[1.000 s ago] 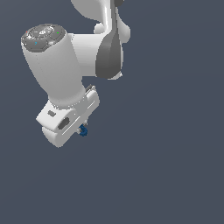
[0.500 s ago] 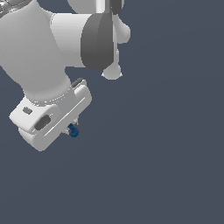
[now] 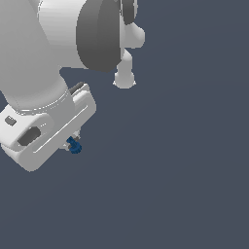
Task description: Pick up the object and move it to a goal position.
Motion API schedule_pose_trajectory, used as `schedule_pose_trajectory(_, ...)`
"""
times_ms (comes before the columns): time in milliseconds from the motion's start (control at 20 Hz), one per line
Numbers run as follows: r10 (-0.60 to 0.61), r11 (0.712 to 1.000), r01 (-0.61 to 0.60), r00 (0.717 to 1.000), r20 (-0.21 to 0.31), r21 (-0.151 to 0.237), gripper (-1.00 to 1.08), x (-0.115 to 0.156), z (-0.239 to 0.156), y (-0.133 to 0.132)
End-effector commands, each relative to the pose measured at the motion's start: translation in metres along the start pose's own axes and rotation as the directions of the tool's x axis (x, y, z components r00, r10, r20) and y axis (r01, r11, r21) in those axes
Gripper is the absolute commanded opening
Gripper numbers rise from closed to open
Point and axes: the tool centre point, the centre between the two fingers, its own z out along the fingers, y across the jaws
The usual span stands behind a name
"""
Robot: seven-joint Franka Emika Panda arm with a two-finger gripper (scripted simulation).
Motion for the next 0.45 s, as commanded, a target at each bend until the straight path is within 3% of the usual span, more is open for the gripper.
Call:
schedule_pose_trajectory(0,0.000,1.000,0.000,1.000,0.000,0.000,-1.00,-0.0001,-0.0030,0.0023)
schedule_pose_trajectory(400,0.000,1.000,0.000,1.000,0.000,0.000,-1.00,-0.0003,-0.0061,0.0051)
